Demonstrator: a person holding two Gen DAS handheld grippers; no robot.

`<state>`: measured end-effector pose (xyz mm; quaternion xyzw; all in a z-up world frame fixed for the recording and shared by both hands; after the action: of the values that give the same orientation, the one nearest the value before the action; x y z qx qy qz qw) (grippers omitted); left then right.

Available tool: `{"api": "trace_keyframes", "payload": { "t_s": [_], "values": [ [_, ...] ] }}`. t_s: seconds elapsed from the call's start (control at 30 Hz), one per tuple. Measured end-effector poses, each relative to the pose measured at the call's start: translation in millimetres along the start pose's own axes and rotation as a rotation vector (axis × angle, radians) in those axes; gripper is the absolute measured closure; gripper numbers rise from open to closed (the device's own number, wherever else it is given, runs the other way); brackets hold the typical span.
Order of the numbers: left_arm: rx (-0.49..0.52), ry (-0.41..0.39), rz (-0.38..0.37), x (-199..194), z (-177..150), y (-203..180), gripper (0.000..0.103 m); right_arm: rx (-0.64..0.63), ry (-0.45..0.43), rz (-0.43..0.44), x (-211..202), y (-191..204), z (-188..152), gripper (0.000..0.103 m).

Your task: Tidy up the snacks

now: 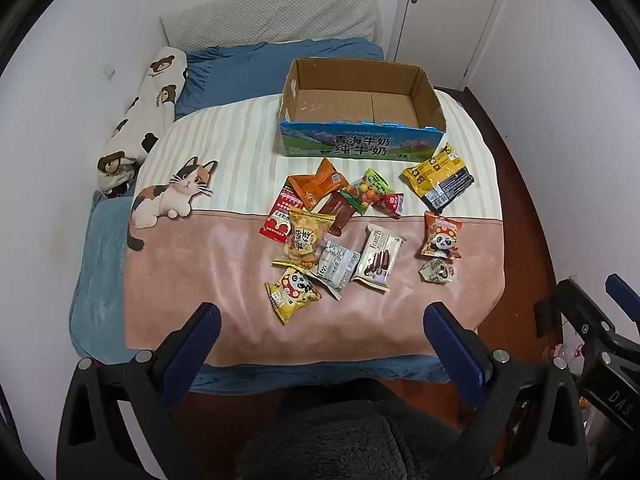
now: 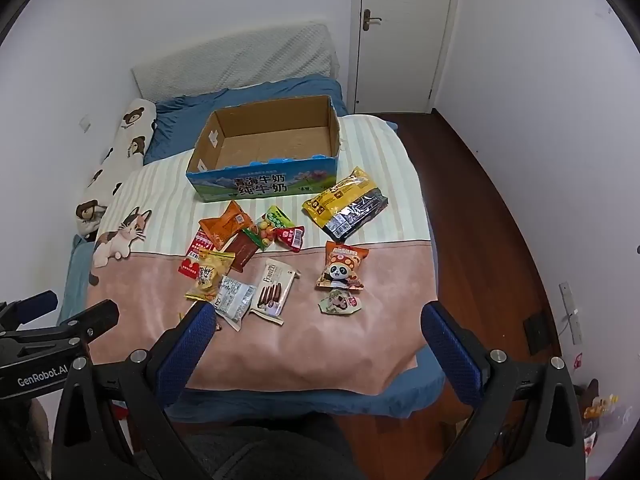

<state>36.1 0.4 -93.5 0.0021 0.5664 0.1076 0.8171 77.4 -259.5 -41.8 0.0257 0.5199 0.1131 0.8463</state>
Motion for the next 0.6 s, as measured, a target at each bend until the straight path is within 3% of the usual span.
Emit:
{"api": "trace_keyframes", "payload": {
  "t_s": [0.6],
  "values": [
    [0.002, -0.015, 0.002, 0.0, 2.5, -1.5, 0.000, -0.008, -0.021, -0.024, -8.4, -5.4, 5.7, 0.000]
  ]
}}
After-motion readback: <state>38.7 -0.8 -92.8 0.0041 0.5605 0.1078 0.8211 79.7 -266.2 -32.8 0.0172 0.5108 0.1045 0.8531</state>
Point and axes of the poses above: each gripper's, at about its wrist camera, not at the fingertips, and x roughly the way its jaws point, y to its left, z to its top, the point moved 10 cm from there along x, roughly the way its jaws point, and after that the axes turned 10 degrees about z, right-handed, at the moved point
